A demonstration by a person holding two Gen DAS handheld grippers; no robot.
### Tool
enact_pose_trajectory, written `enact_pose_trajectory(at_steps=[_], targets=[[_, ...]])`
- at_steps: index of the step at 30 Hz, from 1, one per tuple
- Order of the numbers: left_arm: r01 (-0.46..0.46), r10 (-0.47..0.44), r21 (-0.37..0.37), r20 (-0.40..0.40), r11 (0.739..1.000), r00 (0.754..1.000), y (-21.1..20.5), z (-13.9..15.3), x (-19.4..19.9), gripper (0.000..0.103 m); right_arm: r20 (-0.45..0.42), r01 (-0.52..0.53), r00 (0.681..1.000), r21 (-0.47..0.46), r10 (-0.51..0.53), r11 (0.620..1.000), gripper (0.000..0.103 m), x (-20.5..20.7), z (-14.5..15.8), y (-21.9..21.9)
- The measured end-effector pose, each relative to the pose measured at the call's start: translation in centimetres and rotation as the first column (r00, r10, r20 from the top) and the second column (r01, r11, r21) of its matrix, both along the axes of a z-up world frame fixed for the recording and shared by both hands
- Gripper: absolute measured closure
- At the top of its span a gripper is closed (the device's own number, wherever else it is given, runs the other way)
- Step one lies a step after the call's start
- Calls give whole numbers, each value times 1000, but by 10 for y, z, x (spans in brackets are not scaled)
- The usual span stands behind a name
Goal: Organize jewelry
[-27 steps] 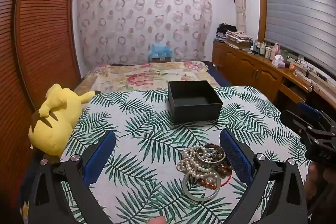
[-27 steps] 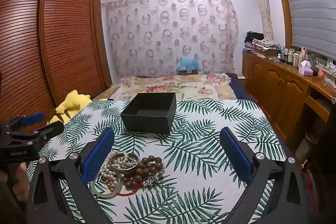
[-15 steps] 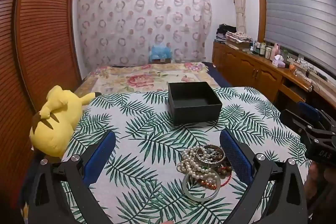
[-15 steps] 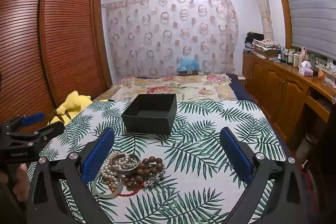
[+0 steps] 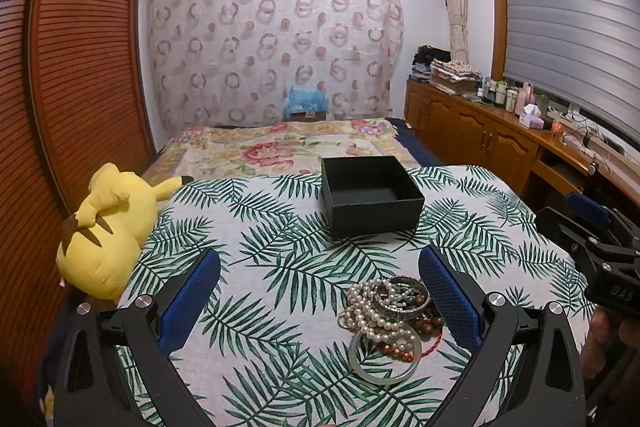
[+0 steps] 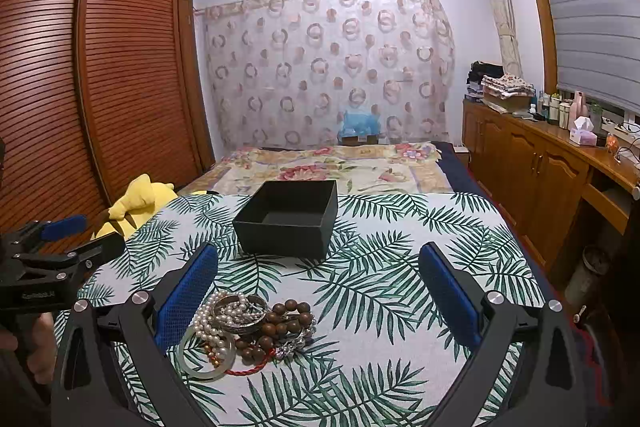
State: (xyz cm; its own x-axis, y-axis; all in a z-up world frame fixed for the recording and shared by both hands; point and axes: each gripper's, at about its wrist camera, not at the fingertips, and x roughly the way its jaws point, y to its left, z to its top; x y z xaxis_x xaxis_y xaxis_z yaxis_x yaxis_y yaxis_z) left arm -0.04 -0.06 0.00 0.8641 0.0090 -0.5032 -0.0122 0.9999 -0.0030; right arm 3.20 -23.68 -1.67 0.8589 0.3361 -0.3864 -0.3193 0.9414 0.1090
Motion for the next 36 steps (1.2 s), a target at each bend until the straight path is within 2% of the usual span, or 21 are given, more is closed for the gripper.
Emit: enact_pose_trajectory(at_steps=[36], targets=[[0, 0, 0, 0, 1000, 1000, 0, 0, 0, 7, 2, 0, 1000, 1, 0, 1000, 3, 0, -2, 1]])
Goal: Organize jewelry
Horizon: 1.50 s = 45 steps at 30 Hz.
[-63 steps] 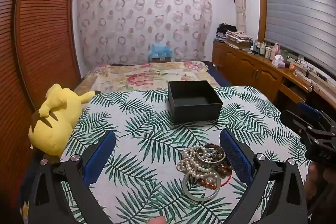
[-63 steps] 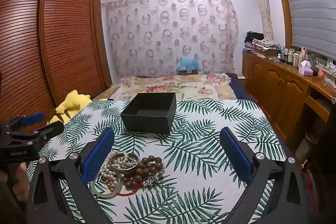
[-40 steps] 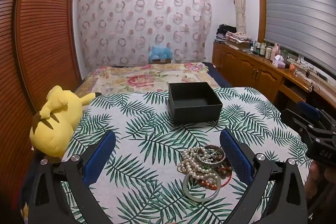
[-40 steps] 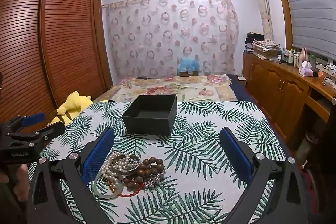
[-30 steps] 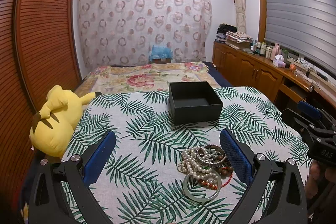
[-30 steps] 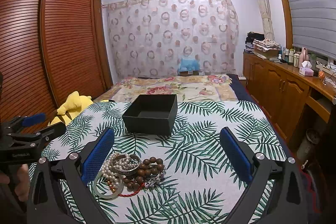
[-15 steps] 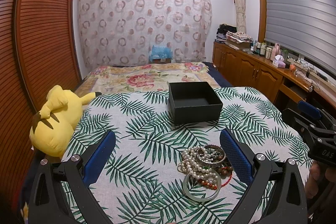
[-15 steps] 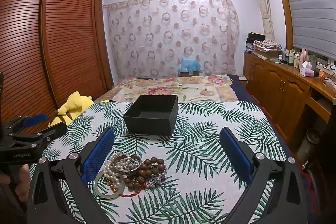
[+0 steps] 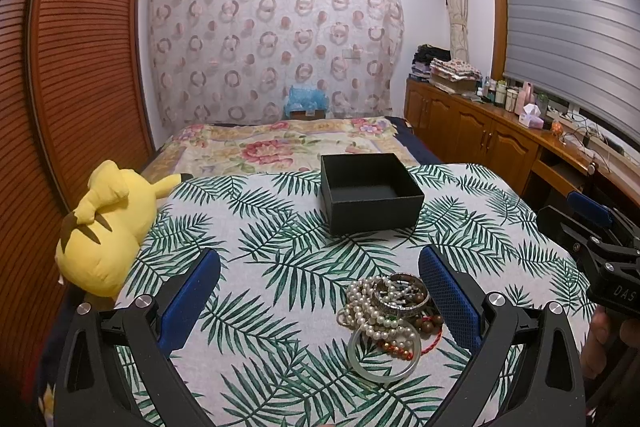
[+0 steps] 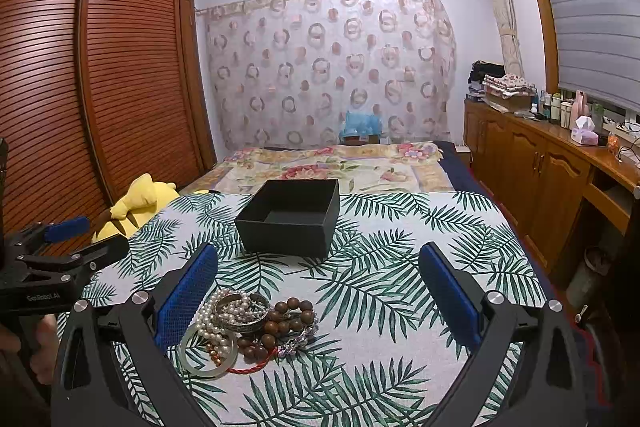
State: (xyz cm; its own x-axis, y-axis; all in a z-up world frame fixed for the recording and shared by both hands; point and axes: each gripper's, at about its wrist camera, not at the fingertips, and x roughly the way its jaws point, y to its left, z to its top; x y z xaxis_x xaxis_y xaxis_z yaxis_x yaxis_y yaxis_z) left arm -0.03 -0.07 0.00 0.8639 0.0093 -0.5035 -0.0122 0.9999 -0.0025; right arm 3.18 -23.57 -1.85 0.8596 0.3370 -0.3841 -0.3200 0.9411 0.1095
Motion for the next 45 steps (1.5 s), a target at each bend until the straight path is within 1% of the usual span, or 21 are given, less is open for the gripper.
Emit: enact_pose_trajectory(at_steps=[22, 27, 29, 30, 32, 33, 38, 41, 45], targets=[[2, -2, -4, 1, 1000, 1000, -1, 4, -1, 7, 0, -1, 1000, 1, 1, 1000, 3, 0, 0, -1], [7, -8, -4, -16, 1000, 1000, 0, -4, 2, 7, -6, -5, 1000, 1, 5, 1000, 2, 4, 3, 4], [12, -12, -3, -35, 1000, 999, 0, -15, 7, 7, -17, -11, 1000, 0, 11, 1000, 2, 8, 4, 12], [13, -13, -2, -38, 1000, 999, 0, -16, 8, 7, -20, -13, 1000, 0, 13, 1000, 2, 5, -4, 6], [19, -19, -1, -53, 1000, 998, 2, -20, 11, 7, -25, -24, 999, 0, 24, 1000, 2, 11, -10, 11], [22, -22, 1, -62, 1000, 998, 3, -22, 12, 7, -28, -38, 999, -1, 38, 999, 2, 4, -6, 9], [31, -31, -3, -99, 1000, 995, 12, -32, 18, 7, -55, -120, 991, -13, 120, 993, 3, 14, -19, 19], [34, -35, -15, -120, 999, 992, 20, -39, 21, 7, -84, -167, 983, -28, 164, 986, 10, 20, -26, 28], [35, -38, -26, -137, 999, 990, 28, -44, 24, 7, -149, -243, 961, -58, 232, 968, 17, 33, -42, 45]])
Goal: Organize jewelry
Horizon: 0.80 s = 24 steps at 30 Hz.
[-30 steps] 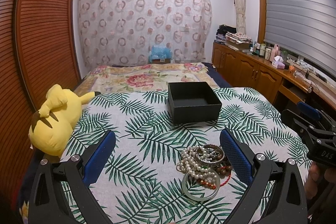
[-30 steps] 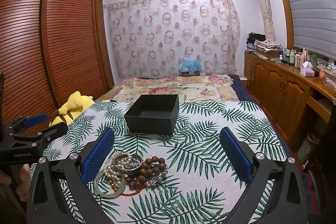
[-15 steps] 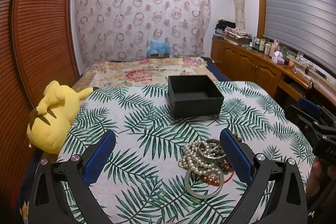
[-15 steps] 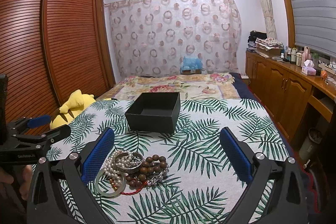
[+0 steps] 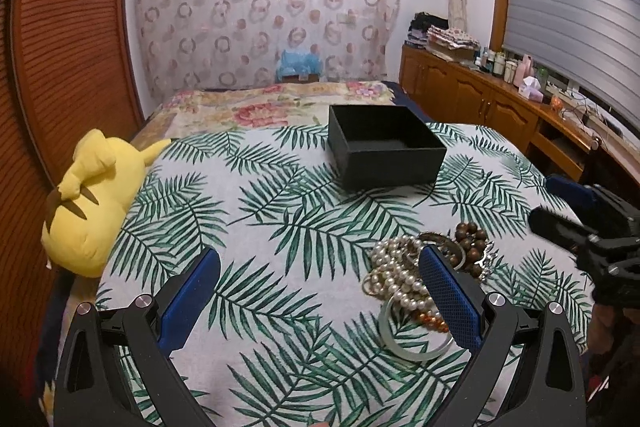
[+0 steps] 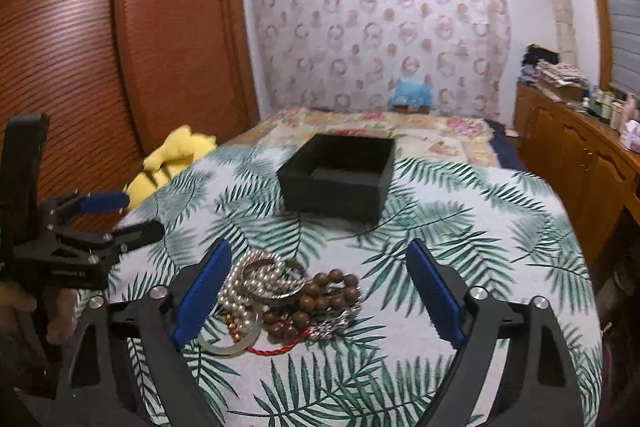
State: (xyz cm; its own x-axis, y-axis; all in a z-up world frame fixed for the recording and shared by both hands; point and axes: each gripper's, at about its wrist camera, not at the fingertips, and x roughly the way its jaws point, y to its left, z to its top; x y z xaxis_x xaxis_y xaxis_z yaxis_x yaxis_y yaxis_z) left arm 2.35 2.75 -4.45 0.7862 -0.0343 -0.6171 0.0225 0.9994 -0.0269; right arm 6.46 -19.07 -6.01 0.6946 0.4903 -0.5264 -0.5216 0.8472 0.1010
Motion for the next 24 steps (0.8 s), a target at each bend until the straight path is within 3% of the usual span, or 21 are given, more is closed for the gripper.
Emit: enact_pose_trajectory(at_steps=[7, 15, 24], targets=[[2, -3, -20, -35, 1000, 999, 13, -13, 3, 7, -108, -110, 989, -38, 105, 993, 29, 21, -27, 26], [8, -10, -34, -71, 999, 997, 16, -27, 8, 7, -169, -204, 967, -70, 190, 976, 30, 37, -37, 50], [13, -18, -48, -106, 999, 994, 18, -40, 14, 7, -231, -250, 948, -121, 218, 961, 30, 50, -49, 63]])
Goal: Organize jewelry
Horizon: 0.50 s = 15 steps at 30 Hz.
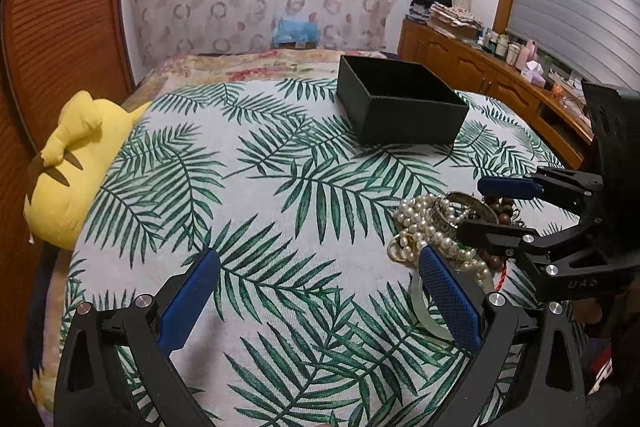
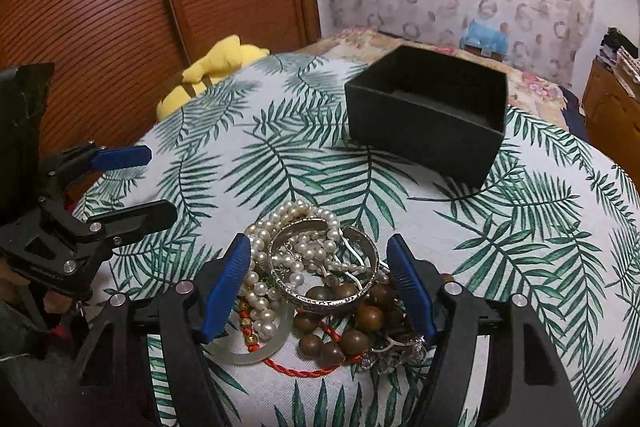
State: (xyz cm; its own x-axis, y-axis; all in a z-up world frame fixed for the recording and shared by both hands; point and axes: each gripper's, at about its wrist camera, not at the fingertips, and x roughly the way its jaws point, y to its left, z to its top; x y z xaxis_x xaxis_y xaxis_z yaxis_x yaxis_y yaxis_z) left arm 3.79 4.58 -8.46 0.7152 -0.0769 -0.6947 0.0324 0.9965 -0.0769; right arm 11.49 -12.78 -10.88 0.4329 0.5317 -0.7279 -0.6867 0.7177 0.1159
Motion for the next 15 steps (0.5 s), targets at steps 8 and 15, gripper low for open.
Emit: enact_pose_trajectory(at_steps=[8, 15], targets=[[4, -4, -11, -15, 1000, 1000, 0, -3, 4, 7, 30, -10, 1000, 6, 10, 1000, 84, -4, 5, -3], [30, -30, -1, -24, 1000, 999, -12, -5, 8, 7, 48, 8, 999, -19, -7, 1000, 76, 4, 6, -6]])
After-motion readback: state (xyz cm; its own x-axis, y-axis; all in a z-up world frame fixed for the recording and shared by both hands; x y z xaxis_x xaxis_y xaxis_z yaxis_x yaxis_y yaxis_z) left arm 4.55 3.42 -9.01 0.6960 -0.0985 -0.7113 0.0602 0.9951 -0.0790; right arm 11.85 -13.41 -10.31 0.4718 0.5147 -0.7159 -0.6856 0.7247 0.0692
